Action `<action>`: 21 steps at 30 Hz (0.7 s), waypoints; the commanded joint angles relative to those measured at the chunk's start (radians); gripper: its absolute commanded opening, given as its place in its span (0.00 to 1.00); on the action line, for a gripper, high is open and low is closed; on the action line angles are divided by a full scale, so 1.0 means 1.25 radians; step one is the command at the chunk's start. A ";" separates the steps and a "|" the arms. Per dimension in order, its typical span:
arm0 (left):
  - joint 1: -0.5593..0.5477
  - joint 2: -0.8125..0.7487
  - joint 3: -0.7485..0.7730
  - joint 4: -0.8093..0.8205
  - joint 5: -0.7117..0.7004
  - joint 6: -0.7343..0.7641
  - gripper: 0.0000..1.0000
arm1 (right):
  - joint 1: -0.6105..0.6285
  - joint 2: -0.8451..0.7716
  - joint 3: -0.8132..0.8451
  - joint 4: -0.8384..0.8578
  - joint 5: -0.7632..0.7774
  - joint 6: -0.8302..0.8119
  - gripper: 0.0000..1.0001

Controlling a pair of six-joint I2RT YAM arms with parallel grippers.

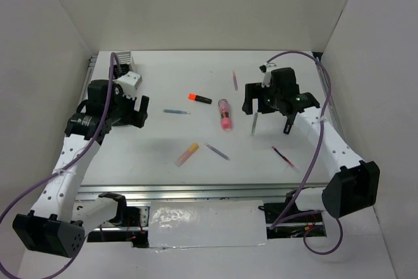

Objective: Sort the stationery into containers
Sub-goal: Pick up the stationery from the center of the board.

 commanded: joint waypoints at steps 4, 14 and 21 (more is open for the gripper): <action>-0.003 -0.050 -0.021 0.071 0.019 0.037 0.99 | 0.016 0.057 0.069 0.013 -0.023 0.014 0.99; -0.019 -0.001 -0.019 0.137 -0.043 -0.019 0.99 | 0.123 0.345 0.321 -0.061 0.067 0.132 0.99; -0.033 0.021 -0.026 0.150 -0.056 -0.033 0.99 | 0.159 0.521 0.422 -0.113 0.134 0.181 0.99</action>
